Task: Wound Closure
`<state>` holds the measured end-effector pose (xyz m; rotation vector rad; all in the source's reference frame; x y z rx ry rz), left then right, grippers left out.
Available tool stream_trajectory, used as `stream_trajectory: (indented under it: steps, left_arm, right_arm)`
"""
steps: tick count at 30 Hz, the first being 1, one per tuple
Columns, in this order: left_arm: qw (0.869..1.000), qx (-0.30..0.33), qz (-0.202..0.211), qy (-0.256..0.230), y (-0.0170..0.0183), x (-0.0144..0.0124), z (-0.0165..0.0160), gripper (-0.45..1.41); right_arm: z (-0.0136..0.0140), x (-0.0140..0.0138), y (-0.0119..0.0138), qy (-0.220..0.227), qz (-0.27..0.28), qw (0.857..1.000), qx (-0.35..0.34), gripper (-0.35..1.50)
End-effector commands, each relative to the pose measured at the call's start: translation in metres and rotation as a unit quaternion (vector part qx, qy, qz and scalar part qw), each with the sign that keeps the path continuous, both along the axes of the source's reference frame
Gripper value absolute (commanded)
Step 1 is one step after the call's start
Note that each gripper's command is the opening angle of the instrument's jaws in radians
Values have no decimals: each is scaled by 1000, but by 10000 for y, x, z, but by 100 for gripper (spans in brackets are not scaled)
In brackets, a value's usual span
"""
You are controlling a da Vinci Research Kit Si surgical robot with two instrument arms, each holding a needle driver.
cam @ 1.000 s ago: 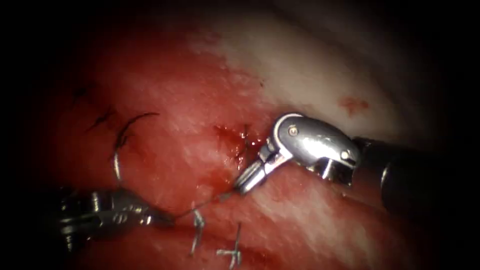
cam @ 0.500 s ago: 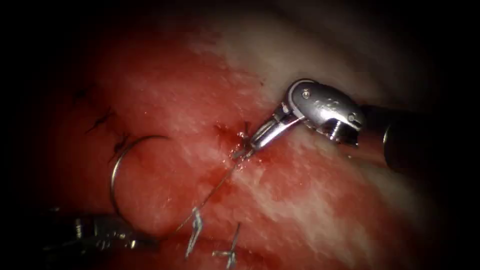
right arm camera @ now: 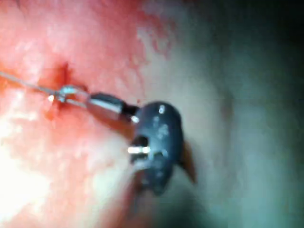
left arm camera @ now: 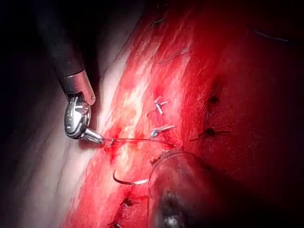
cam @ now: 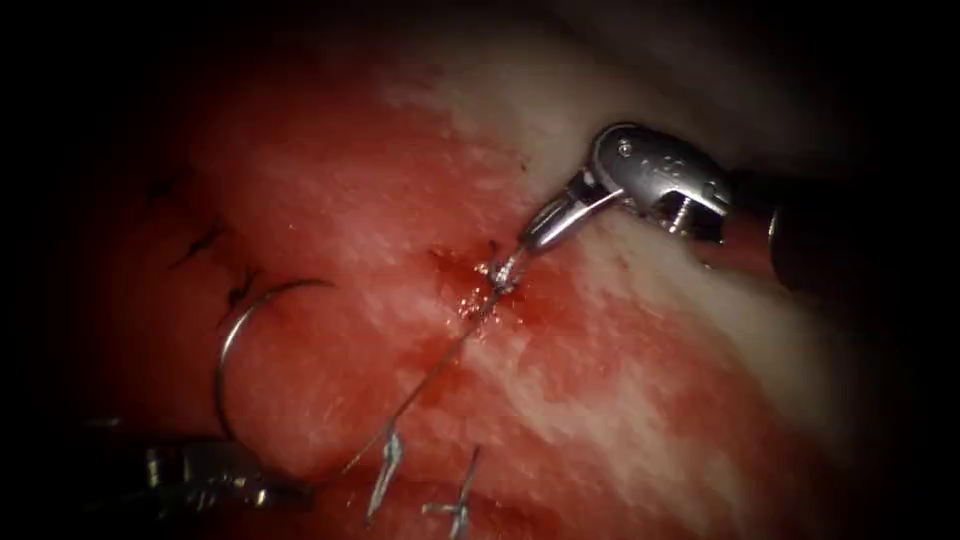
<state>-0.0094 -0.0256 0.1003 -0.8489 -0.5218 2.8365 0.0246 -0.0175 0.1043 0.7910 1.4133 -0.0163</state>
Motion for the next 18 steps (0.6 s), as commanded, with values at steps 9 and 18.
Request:
stream_trajectory:
  steps: [9, 18]
  left_arm:
    - [1000, 3, -1, 0, -8, -2, 7, -45]
    - [1000, 2, -1, 0, -15, -3, -2, -45]
  right_arm:
    - [-1, 1, -8, -89, 159, 972, 148, -35]
    - [10, -9, 3, -124, 260, 937, 197, -35]
